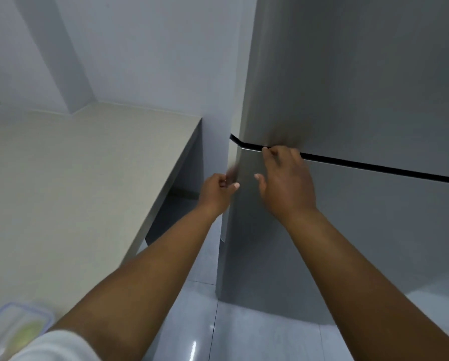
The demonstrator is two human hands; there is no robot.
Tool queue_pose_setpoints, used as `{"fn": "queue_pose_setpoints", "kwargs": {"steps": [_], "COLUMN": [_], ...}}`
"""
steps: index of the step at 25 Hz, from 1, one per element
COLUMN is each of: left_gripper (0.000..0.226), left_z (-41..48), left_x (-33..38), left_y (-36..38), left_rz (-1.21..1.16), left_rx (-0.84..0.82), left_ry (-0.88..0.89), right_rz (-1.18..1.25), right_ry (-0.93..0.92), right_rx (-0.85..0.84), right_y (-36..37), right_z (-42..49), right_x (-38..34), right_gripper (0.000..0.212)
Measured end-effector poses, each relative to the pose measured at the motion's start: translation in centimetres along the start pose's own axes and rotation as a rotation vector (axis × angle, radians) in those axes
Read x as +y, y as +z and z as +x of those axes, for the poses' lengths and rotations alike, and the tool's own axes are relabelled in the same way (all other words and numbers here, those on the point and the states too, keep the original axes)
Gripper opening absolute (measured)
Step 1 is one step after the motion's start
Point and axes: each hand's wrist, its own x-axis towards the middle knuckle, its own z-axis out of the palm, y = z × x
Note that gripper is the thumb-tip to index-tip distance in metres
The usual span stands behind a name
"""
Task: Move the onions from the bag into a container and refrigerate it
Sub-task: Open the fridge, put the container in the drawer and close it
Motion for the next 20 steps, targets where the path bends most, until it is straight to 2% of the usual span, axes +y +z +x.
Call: {"fn": "queue_pose_setpoints", "kwargs": {"steps": [2, 5, 8, 12, 17, 20], "left_gripper": [0.043, 0.042, 0.040, 0.034, 0.025, 0.020], "left_z": [0.7, 1.0, 0.4, -2.6, -10.8, -17.0], "left_x": [-0.4, -0.6, -0.2, -1.0, -3.3, -5.1], "left_y": [0.0, -0.7, -0.9, -1.5, -2.1, -2.0], "left_rz": [-0.037, -0.060, 0.020, 0.004, -0.060, -0.155], "left_rx": [-0.056, -0.163, -0.143, -0.168, -0.126, -0.167], "left_ry": [-0.001, -0.002, 0.018, 0.019, 0.112, 0.161], "right_rz": [-0.039, -0.071, -0.097, -0.061, 0.011, 0.016], "right_ry": [0.011, 0.030, 0.057, 0.104, 0.203, 0.297], "right_rx": [-0.032, -0.055, -0.072, -0.052, 0.088, 0.118], "right_y": [0.3, 0.0, -0.6, -1.9, -4.3, -6.5], "right_z": [-0.1, 0.3, 0.2, -1.5, -7.9, -12.5], "right_x": [-0.2, -0.6, -1.1, -2.1, -4.5, -6.0], "right_gripper": [0.056, 0.050, 0.041, 0.031, 0.047, 0.060]}}
